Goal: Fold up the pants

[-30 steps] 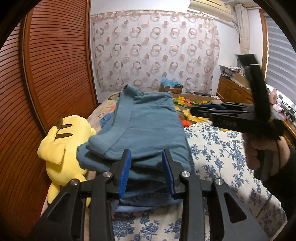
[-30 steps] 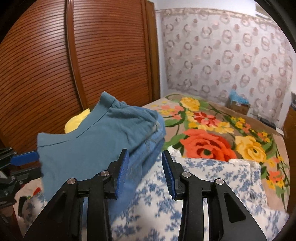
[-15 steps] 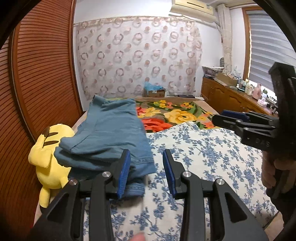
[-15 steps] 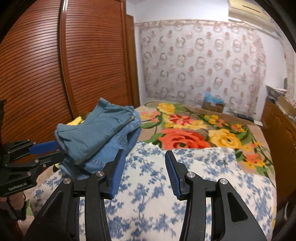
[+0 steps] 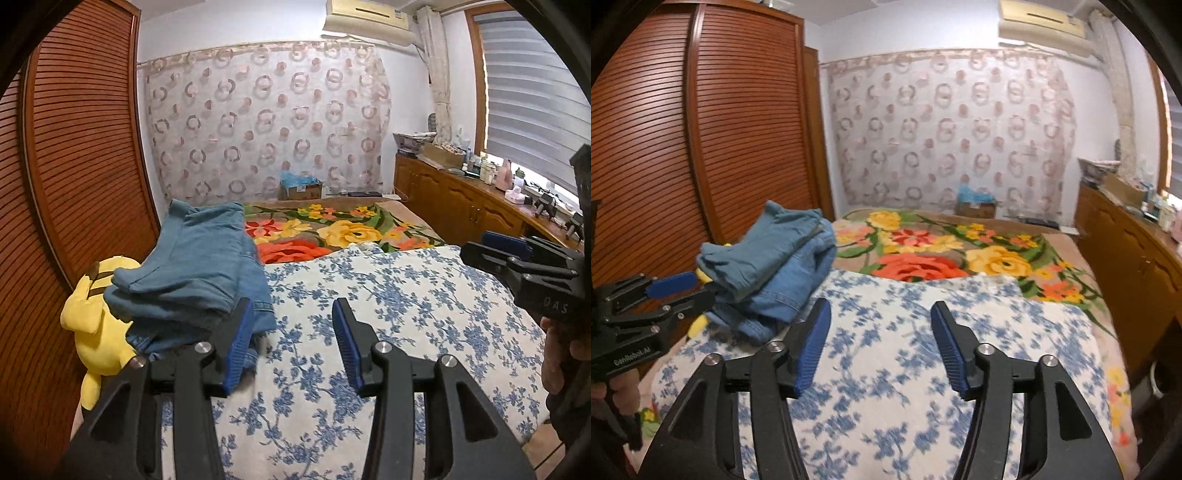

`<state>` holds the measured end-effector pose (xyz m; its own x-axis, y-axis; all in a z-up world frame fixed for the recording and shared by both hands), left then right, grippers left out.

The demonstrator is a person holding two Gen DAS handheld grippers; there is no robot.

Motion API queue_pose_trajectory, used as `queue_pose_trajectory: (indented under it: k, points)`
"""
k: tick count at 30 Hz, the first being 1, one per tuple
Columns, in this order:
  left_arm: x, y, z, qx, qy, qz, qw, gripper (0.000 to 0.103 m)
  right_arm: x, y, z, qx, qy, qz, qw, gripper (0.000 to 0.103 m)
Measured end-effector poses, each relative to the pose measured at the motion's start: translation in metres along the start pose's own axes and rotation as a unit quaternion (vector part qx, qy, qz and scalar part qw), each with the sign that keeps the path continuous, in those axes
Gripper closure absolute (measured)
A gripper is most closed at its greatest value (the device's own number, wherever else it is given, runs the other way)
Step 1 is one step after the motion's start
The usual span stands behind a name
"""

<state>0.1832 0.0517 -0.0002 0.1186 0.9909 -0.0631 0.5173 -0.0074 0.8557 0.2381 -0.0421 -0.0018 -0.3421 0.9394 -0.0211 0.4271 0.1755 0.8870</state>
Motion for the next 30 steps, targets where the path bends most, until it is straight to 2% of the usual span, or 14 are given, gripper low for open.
queue_pose_trajectory:
  k: [5, 9, 18, 30]
  points:
    - [-0.017, -0.007, -0.003, 0.004, -0.01, 0.006, 0.9999, 0.058, -0.02, -0.014, -0.02, -0.001, -0.037, 0.012, 0.999, 0.031]
    - [-0.031, -0.011, -0.005, 0.006, -0.019, 0.006, 0.9998, 0.057, -0.029, -0.022, -0.033, -0.002, -0.05, 0.02, 0.999, 0.026]
    - [-0.056, -0.007, -0.02, -0.004, -0.026, 0.014, 0.9995, 0.056, -0.047, -0.032, -0.067, -0.015, -0.079, 0.038, 0.996, 0.024]
    - [-0.07, 0.005, -0.047, -0.029, -0.03, 0.02, 0.9989, 0.055, -0.057, -0.016, -0.105, -0.052, -0.098, 0.051, 0.993, 0.024]
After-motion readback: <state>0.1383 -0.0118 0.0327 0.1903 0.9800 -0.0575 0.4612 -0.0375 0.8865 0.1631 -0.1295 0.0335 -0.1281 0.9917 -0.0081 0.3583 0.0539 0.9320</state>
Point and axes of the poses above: each gripper's, at about its wrist camera, not at the fingertips, and z roughly the way its jaws point, x to its left, y to its top, the point moved 10 cm from there along z, roughly the way its jaws point, and after that the axes turned 9 degrees about -y, right-handed, at the moved point
